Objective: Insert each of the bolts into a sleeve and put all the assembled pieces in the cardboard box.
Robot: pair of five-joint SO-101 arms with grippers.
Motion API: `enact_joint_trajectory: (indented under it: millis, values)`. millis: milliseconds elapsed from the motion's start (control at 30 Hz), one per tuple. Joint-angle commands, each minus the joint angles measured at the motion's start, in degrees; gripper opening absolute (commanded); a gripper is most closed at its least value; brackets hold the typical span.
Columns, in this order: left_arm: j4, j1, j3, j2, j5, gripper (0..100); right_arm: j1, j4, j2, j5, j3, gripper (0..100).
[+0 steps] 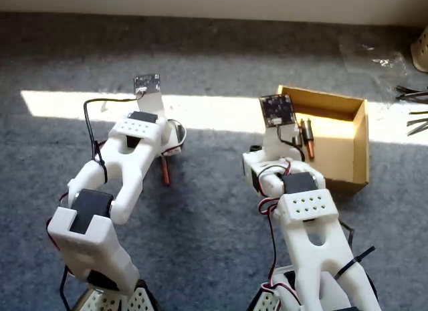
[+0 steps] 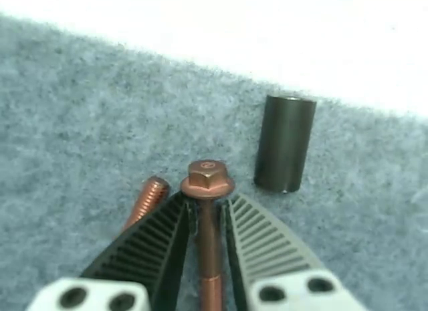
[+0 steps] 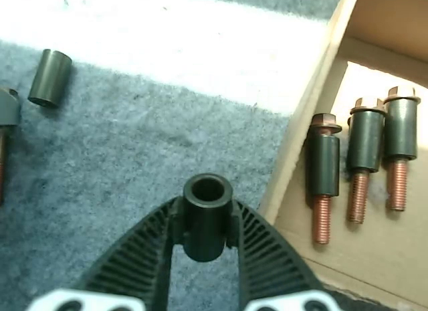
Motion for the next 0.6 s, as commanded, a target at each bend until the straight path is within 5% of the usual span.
enact_joint_trajectory:
  millis: [0, 267, 567]
  values:
    - [-0.53, -0.66, -2.15, -0.4, -0.7, 1, 0.57, -1.54, -1.8, -0.09, -0.4, 0.4]
    - [-0.53, 1.36, -2.42, -1.01, -14.86, 0, 0.48, -1.54, -1.8, -0.09, -0.4, 0.4]
    - [-0.44, 4.18, -0.57, -10.51, -22.95, 0, -0.4, -4.53, -1.89, -0.53, -0.4, 0.5]
